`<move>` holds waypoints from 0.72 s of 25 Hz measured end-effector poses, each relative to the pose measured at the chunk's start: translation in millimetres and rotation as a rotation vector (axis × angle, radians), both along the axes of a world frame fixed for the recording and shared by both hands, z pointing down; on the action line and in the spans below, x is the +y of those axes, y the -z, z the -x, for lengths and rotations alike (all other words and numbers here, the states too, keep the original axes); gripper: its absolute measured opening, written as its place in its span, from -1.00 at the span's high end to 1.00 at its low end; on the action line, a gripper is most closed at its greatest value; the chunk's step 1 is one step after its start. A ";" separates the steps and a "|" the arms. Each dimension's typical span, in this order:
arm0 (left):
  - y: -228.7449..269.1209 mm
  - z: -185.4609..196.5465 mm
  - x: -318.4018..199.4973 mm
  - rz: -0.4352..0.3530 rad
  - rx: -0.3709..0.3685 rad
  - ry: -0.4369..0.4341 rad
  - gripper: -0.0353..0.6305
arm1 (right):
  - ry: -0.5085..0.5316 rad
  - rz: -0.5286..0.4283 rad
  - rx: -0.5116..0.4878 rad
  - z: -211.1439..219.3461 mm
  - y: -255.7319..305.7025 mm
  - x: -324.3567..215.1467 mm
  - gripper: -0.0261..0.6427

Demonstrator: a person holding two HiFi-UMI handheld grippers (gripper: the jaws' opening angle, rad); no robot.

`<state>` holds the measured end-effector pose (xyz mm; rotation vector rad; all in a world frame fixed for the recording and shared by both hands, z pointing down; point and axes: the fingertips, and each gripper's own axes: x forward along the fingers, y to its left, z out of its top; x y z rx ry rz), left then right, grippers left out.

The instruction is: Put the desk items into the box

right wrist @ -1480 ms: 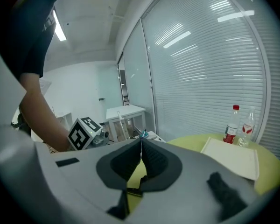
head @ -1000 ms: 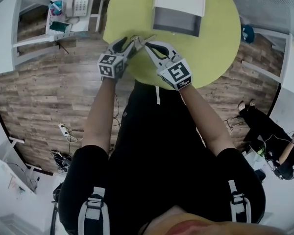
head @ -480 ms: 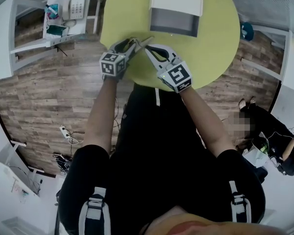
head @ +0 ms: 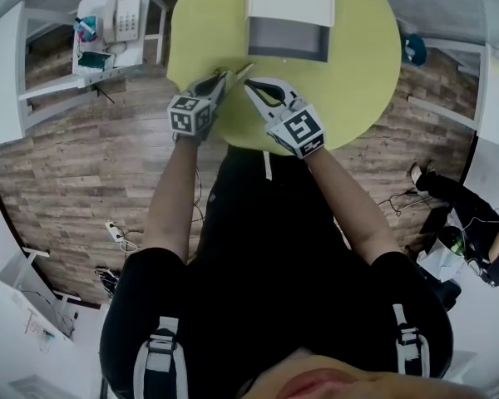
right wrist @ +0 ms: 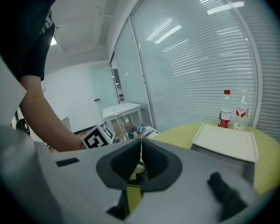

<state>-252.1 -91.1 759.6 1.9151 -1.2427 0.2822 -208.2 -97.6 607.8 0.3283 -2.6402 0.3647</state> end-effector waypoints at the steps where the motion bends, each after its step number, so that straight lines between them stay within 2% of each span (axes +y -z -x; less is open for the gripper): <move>1: 1.9 -2.7 0.5 -0.005 0.003 -0.005 0.78 | -0.001 -0.001 -0.001 -0.5 1.3 -0.1 0.87; 8: 20.4 -21.6 0.9 -0.050 -0.020 -0.059 0.84 | -0.017 -0.016 -0.005 -9.0 12.6 -0.6 0.87; 18: 69.6 -22.6 5.5 -0.121 -0.076 -0.125 0.84 | -0.038 -0.034 -0.032 -18.0 33.3 1.3 0.87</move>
